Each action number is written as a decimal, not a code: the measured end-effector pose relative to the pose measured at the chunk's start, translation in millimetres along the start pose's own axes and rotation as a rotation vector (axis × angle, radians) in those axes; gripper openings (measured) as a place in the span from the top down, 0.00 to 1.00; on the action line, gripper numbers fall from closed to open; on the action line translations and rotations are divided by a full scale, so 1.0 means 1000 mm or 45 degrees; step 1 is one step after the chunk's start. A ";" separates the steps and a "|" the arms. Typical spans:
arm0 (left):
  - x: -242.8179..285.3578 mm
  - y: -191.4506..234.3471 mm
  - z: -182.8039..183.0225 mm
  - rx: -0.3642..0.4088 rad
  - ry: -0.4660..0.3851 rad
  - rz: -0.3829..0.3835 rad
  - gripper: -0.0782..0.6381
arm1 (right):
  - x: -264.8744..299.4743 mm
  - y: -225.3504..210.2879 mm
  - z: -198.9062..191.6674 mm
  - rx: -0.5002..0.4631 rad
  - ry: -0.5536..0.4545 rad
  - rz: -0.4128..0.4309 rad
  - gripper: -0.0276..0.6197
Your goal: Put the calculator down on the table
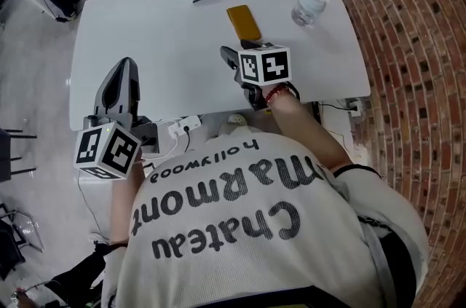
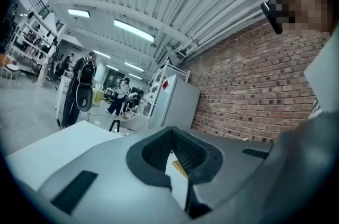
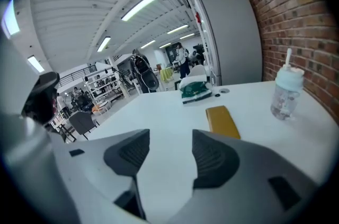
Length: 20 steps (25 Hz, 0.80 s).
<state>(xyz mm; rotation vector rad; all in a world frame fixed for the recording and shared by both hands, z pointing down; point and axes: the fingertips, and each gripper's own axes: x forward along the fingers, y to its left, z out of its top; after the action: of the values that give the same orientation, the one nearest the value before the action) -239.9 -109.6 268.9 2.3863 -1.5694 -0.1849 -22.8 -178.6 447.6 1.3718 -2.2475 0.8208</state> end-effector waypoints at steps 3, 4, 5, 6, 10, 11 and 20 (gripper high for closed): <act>-0.001 -0.010 0.001 0.011 -0.007 -0.007 0.89 | -0.014 0.006 0.015 -0.031 -0.062 0.035 0.62; -0.001 -0.013 0.001 0.016 -0.012 -0.011 0.89 | -0.019 0.007 0.021 -0.038 -0.084 0.039 0.63; -0.001 -0.016 0.002 0.020 -0.017 -0.012 0.89 | -0.024 0.008 0.026 -0.042 -0.105 0.044 0.64; -0.001 -0.019 0.004 0.023 -0.024 -0.011 0.89 | -0.029 0.009 0.032 -0.044 -0.125 0.051 0.65; 0.000 -0.038 0.010 0.031 -0.055 -0.005 0.89 | -0.054 0.012 0.053 -0.069 -0.196 0.092 0.69; 0.000 -0.044 0.011 0.029 -0.062 -0.001 0.89 | -0.060 0.012 0.058 -0.081 -0.211 0.104 0.70; -0.009 -0.101 -0.017 -0.078 -0.048 0.017 0.89 | -0.129 0.007 0.066 -0.147 -0.277 0.249 0.86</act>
<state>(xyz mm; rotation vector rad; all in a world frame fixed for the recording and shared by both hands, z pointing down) -150.0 -61.1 254.6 2.3377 -1.5727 -0.2728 27.8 -133.0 319.2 1.2554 -2.5854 0.6152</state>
